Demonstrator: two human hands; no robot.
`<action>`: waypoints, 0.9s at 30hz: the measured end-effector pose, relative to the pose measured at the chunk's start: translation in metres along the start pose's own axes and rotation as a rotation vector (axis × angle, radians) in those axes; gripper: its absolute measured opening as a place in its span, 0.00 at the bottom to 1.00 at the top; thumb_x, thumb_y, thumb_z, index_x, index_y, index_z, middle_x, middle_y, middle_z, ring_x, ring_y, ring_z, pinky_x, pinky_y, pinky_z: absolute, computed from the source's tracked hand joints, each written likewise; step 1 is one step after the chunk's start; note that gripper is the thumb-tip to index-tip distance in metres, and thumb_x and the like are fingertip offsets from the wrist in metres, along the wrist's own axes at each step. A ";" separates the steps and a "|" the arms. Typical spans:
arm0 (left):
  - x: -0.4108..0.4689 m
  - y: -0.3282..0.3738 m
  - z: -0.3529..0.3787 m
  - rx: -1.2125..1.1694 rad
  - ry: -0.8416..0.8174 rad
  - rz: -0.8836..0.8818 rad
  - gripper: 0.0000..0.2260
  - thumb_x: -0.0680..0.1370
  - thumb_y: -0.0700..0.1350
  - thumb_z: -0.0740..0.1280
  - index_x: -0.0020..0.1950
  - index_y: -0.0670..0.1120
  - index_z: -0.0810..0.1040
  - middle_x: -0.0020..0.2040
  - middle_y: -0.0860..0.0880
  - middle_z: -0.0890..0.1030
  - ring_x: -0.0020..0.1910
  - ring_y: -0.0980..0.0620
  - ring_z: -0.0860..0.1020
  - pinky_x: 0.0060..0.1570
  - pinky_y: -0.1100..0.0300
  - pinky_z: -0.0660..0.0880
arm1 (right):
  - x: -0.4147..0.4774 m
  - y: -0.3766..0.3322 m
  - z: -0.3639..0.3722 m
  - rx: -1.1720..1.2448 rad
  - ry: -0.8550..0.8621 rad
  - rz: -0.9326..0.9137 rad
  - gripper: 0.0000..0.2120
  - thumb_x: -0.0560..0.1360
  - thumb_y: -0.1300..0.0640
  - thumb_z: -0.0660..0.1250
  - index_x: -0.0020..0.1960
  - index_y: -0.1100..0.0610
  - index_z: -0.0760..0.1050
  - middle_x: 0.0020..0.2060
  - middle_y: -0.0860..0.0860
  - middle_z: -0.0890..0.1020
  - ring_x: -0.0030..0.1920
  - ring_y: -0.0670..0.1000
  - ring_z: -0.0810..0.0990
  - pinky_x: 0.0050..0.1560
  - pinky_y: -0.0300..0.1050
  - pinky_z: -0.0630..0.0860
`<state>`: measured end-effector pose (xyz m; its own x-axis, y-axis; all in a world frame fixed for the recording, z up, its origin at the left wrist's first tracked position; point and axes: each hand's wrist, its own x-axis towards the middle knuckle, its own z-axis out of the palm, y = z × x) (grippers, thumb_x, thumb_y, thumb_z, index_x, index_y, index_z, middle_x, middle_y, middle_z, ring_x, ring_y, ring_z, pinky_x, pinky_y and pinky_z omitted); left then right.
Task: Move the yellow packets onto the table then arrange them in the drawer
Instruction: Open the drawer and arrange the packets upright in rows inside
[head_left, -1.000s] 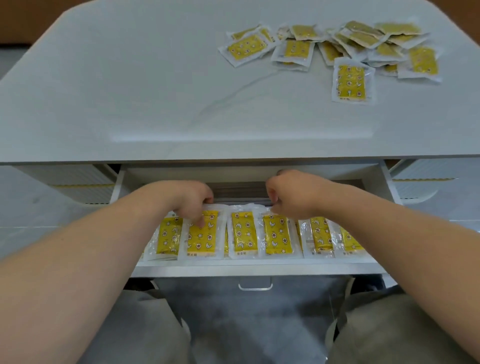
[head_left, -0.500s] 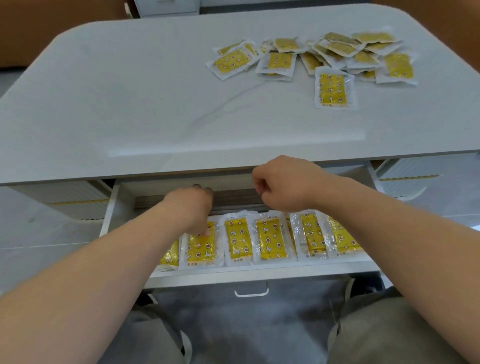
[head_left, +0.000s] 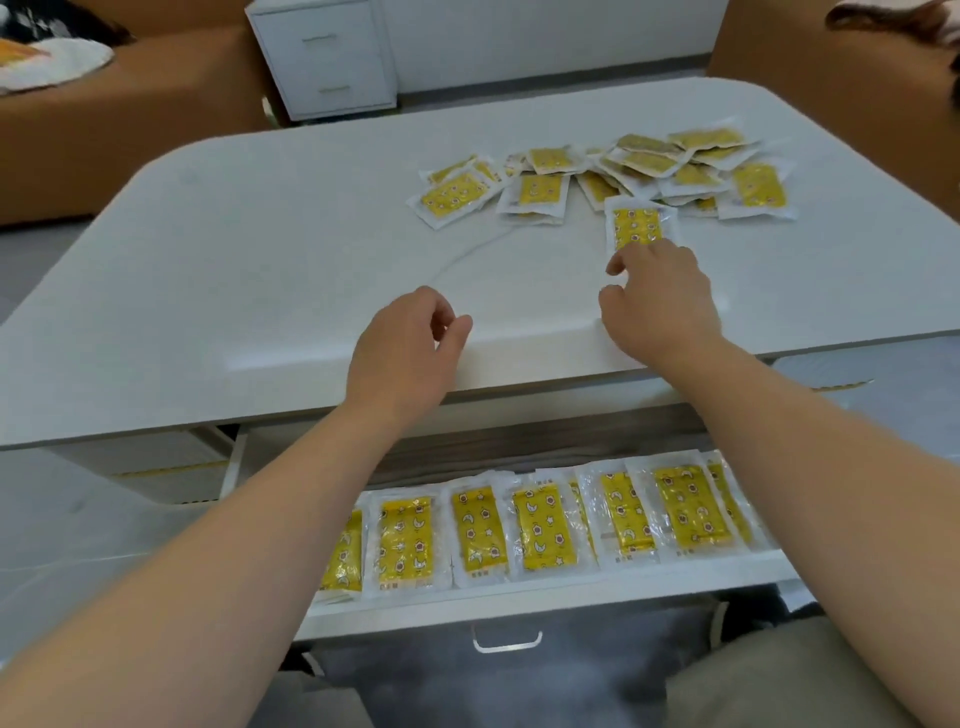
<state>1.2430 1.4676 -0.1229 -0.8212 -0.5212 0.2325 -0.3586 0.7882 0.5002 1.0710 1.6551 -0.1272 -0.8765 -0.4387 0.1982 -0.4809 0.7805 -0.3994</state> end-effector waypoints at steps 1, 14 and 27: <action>0.008 -0.005 0.008 0.014 0.039 0.031 0.08 0.81 0.55 0.64 0.52 0.51 0.76 0.48 0.56 0.78 0.49 0.52 0.76 0.47 0.58 0.73 | 0.004 0.008 0.004 -0.038 0.034 0.018 0.18 0.80 0.55 0.61 0.68 0.56 0.73 0.67 0.58 0.74 0.66 0.61 0.70 0.63 0.57 0.69; 0.161 -0.020 0.071 0.423 -0.235 -0.003 0.37 0.81 0.67 0.51 0.82 0.44 0.53 0.83 0.45 0.50 0.81 0.47 0.51 0.77 0.42 0.54 | 0.024 0.035 0.030 -0.233 -0.205 0.063 0.38 0.80 0.31 0.40 0.83 0.49 0.41 0.83 0.48 0.46 0.82 0.55 0.42 0.79 0.66 0.44; 0.085 0.013 0.055 0.737 -0.180 0.006 0.32 0.80 0.64 0.49 0.64 0.41 0.77 0.62 0.41 0.74 0.62 0.40 0.70 0.62 0.45 0.64 | 0.013 0.030 0.025 -0.192 0.079 0.010 0.29 0.82 0.37 0.50 0.58 0.55 0.82 0.57 0.57 0.74 0.61 0.60 0.72 0.67 0.58 0.65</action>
<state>1.1441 1.4510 -0.1427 -0.8610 -0.5048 0.0619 -0.5061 0.8384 -0.2021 1.0461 1.6617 -0.1585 -0.8766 -0.3999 0.2676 -0.4606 0.8584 -0.2258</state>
